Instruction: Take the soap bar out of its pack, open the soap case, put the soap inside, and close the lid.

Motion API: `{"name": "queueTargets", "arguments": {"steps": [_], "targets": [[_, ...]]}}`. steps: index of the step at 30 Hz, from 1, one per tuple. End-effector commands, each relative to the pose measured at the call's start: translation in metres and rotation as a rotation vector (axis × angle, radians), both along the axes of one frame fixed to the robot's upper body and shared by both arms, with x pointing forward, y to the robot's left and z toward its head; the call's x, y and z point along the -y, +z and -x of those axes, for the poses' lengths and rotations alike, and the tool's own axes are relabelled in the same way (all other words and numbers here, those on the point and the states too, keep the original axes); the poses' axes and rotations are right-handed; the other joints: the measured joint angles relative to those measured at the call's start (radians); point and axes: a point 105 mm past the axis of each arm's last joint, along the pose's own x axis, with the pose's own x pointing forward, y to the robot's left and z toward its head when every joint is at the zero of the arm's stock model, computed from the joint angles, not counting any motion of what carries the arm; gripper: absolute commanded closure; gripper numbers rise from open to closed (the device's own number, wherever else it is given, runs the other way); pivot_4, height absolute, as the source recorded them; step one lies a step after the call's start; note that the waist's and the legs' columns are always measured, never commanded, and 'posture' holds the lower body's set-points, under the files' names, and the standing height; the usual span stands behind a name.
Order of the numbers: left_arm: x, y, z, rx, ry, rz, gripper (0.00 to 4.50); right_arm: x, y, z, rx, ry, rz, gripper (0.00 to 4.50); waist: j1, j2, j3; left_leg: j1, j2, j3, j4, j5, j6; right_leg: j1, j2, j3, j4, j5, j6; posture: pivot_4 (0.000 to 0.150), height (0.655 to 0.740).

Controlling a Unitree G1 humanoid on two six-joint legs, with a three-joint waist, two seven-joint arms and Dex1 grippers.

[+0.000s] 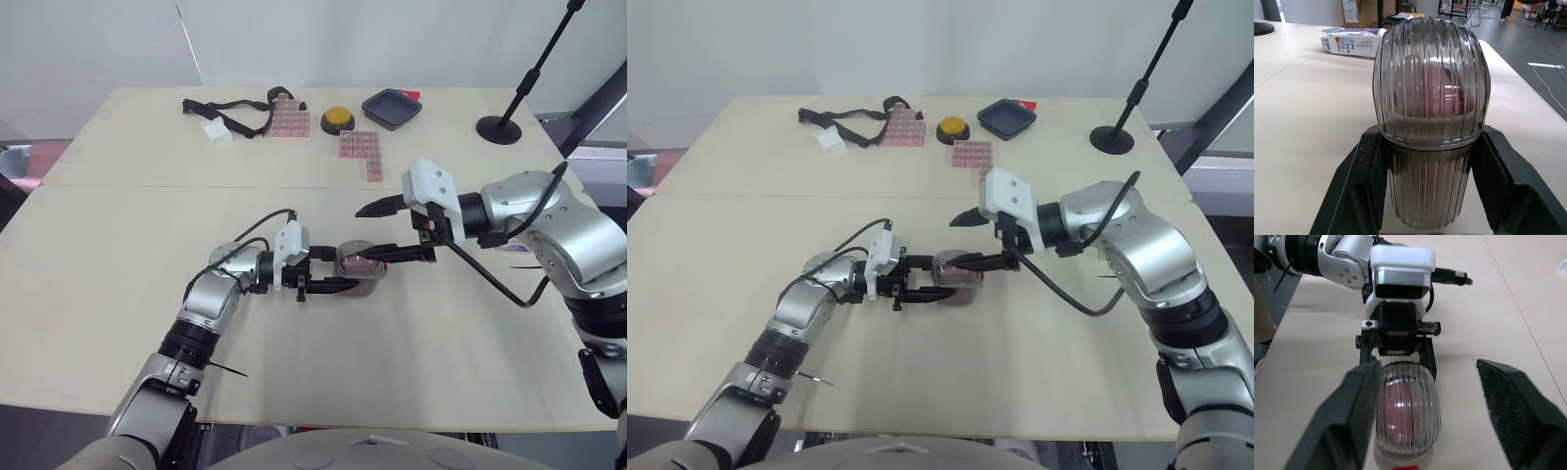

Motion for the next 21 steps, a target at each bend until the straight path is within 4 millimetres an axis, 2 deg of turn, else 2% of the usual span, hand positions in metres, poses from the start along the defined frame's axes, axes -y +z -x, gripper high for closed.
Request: {"name": "queueTargets", "arguments": {"steps": [1,10,21], "targets": [[-0.001,0.009,0.002,0.046,-0.01,0.024,2.57,0.003,0.003,0.006,0.049,0.023,0.003,0.01,-0.001,0.0,0.0,0.0,0.0,0.0,0.0,0.0,0.0,0.0,0.0,0.0,-0.001,0.0,0.0,0.15,0.74],[-0.002,0.008,0.003,0.044,-0.01,0.021,2.57,0.002,-0.012,0.008,-0.045,-0.005,-0.002,0.01,-0.004,0.0,0.0,0.0,0.0,0.0,0.0,0.0,0.0,0.0,0.0,0.0,-0.001,0.0,0.0,0.15,0.74],[-0.002,0.008,0.003,0.043,-0.008,0.019,2.57,0.0,-0.026,0.006,-0.069,-0.048,0.003,0.01,-0.005,0.0,0.0,0.0,0.0,0.0,-0.001,0.0,0.0,0.0,0.0,0.0,-0.002,0.0,0.0,0.15,0.74]]}}
